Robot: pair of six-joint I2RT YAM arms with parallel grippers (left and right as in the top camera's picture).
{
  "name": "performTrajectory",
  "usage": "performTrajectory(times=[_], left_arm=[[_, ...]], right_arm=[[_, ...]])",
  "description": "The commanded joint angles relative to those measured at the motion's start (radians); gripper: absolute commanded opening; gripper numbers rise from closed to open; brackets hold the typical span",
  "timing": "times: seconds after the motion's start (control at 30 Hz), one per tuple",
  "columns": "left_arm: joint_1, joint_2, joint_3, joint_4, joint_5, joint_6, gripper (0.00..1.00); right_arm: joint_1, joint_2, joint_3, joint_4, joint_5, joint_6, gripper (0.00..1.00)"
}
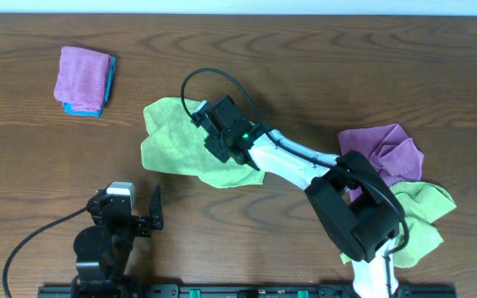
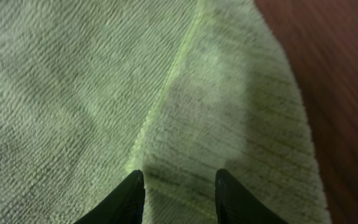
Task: Fold the cloth
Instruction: 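Grasp the lime-green cloth's far edge with the right gripper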
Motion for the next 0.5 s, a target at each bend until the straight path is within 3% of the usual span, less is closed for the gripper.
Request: performTrajectory(times=[0.0, 0.33, 0.47], left_arm=[[-0.004, -0.006, -0.02, -0.005, -0.007, -0.007, 0.96], [-0.004, -0.006, -0.02, -0.005, -0.007, -0.007, 0.95], [-0.004, -0.006, -0.02, -0.005, -0.006, -0.007, 0.95]], right_arm=[[-0.005, 0.018, 0.002, 0.005, -0.006, -0.014, 0.38], [-0.005, 0.053, 0.002, 0.034, -0.088, -0.014, 0.37], [-0.005, 0.054, 0.002, 0.039, -0.108, -0.014, 0.2]])
